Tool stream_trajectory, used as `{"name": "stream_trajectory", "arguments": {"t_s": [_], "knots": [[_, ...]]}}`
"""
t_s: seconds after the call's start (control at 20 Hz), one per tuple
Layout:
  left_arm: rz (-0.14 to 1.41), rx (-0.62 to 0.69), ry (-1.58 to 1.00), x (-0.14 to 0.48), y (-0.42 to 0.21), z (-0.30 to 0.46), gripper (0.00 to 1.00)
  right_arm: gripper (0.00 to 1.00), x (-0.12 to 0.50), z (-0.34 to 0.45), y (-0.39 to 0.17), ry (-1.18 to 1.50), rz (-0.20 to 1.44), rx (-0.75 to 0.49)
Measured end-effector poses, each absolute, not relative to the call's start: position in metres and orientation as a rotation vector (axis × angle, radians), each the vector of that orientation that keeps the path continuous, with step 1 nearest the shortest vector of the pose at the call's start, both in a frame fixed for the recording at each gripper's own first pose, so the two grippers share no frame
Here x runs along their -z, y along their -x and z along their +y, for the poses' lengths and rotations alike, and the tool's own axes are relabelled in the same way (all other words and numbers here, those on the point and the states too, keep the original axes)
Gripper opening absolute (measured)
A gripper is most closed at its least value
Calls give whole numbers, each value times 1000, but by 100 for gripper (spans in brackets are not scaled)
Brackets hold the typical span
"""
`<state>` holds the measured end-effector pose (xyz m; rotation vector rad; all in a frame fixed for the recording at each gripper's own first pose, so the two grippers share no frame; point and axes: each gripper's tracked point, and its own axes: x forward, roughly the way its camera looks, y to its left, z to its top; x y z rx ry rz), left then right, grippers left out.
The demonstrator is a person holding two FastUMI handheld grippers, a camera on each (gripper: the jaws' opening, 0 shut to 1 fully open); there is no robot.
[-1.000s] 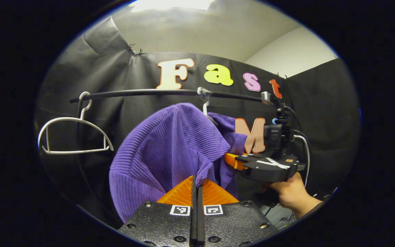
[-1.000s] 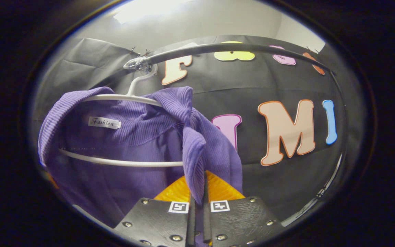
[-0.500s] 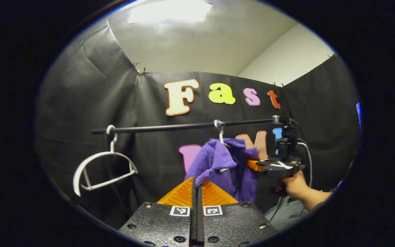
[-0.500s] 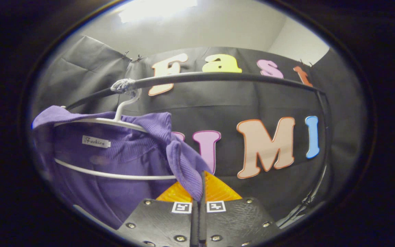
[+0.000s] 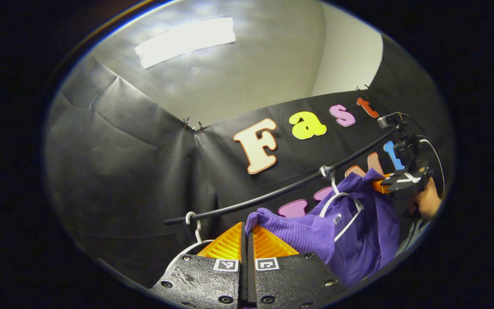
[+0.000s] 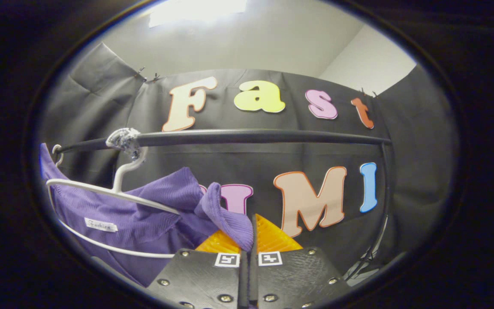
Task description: Grasp the clothes on the hanger with both hands and then place them into the laundry hamper below.
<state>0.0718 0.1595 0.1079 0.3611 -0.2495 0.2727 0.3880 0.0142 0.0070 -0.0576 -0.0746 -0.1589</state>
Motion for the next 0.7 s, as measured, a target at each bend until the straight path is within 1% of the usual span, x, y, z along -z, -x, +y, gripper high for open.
{"name": "stream_trajectory", "arguments": {"t_s": [0.15,0.35,0.5,0.55,0.7], "knots": [[-220,-252,-266,-102,-87,176,0,2,-5,10,-404,48,-69,179],[-192,-238,-239,-91,-105,188,0,2,4,1,-430,66,-51,202],[-184,-257,-217,-83,-118,203,1,2,19,-8,-450,48,-25,199],[-176,-260,-214,-79,-122,206,0,2,23,-11,-454,44,-22,195],[-161,-268,-213,-69,-136,217,0,1,24,-11,-469,65,-36,167]]}}
